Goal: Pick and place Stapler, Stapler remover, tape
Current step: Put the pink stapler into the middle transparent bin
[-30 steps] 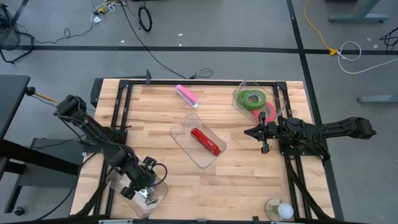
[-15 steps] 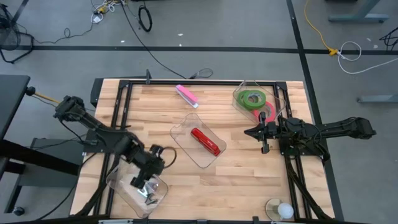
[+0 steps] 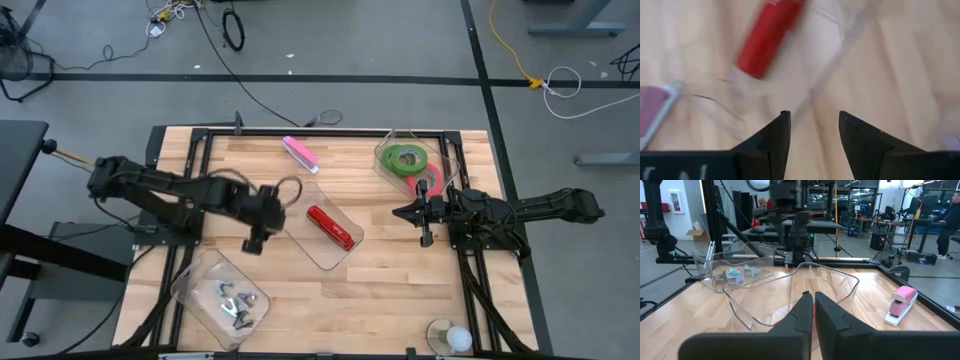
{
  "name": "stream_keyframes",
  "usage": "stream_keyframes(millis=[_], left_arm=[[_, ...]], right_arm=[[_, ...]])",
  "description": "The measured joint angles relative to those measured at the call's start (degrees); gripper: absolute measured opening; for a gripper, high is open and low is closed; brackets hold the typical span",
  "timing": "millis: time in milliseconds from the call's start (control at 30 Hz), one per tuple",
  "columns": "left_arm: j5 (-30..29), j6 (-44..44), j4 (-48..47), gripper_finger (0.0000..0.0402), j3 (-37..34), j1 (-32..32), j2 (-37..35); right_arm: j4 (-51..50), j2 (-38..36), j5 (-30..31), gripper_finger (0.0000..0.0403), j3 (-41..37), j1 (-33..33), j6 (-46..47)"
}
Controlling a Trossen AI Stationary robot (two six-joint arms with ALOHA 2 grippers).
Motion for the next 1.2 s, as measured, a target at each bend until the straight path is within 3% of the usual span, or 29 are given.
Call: stream_keyframes(millis=[367, 800, 1200], left_arm=[[4.85, 5.83, 11.24, 0.0184, 0.0, 17.45, 0.13], [6.51, 11.26, 12.29, 0.035, 0.56, 28.59, 0.51], [8.04, 22.75, 3.45, 0.0362, 14.86, 35.15, 11.09]], right_arm=[[-0.01, -0.01, -0.01, 0.0022, 0.0, 0.0, 0.0], [-0.01, 0.01, 0.01, 0.0022, 0.0, -0.02, 0.0], [-0.01, 0.01, -0.01, 0.0022, 0.0, -0.02, -0.02]])
